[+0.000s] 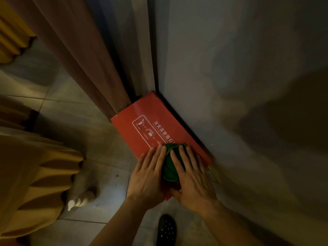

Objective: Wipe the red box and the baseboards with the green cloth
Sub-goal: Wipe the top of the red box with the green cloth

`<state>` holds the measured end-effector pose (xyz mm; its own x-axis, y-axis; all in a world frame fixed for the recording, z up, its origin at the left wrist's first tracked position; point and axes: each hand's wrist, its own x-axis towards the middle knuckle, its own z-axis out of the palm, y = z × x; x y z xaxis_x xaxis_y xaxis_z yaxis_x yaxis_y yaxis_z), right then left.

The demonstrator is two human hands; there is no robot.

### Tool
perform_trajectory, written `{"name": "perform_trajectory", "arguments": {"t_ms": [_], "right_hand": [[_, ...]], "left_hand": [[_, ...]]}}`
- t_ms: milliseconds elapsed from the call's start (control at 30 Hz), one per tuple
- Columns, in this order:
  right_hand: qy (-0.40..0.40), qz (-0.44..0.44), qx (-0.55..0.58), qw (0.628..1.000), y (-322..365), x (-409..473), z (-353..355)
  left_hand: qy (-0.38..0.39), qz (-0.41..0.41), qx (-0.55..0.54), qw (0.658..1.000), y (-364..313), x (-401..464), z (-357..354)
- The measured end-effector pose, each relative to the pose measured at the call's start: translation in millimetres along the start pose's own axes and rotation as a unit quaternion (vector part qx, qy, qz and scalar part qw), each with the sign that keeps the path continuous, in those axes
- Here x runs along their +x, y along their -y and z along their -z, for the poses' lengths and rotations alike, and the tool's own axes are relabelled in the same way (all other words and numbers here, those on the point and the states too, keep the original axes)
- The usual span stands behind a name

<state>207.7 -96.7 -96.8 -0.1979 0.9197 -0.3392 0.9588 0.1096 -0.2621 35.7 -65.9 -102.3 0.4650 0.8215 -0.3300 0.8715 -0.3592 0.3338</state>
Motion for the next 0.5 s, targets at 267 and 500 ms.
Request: {"name": "perform_trajectory", "arguments": {"t_ms": [267,500], "right_hand": [[0.017,-0.002,0.002,1.000,-5,2,7],[0.015,-0.061,0.013,0.998,2,-26,45]], "left_hand": [[0.032,0.016,0.034,0.999,-1,1,9],[0.005,0.045,0.030,0.999,-5,-29,48]]}}
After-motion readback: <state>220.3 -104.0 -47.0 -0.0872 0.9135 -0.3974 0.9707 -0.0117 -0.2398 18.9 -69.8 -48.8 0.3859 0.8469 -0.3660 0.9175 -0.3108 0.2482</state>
